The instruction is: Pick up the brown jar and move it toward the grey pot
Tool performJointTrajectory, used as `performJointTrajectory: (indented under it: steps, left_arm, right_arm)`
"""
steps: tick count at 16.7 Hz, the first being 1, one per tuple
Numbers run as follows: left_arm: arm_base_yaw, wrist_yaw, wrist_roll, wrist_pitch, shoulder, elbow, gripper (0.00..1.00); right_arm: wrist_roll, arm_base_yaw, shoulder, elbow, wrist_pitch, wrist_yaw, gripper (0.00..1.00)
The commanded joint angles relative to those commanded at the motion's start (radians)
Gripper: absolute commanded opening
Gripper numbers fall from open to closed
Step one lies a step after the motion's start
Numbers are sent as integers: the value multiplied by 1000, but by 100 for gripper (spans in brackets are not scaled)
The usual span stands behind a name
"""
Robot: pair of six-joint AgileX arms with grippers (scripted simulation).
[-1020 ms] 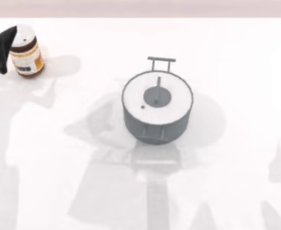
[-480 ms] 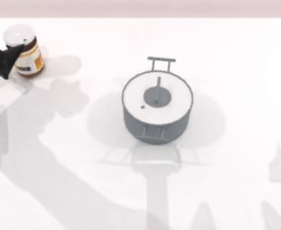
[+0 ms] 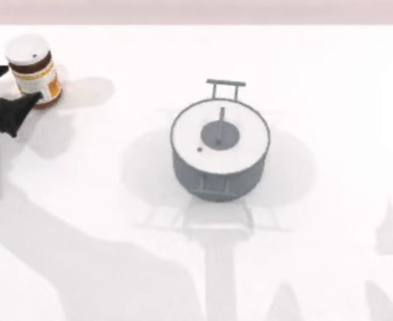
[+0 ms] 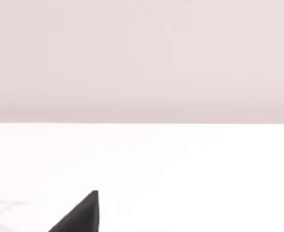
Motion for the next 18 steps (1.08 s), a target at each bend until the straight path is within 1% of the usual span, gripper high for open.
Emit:
performJointTrajectory:
  steps: [5,12,16,18]
  left_arm:
    - [-7,-4,-2,-1,0,-1,100]
    - [-87,-79,-64,17,90,128,100]
    - [-93,-85,-68,18,97,137,100]
    - [-93,-85,-68,18,97,137,85]
  right_arm:
    - [0,0,0,0,0,0,100]
    - [0,0,0,0,0,0,100]
    - [0,0,0,0,0,0,100]
    - [0,0,0,0,0,0,100]
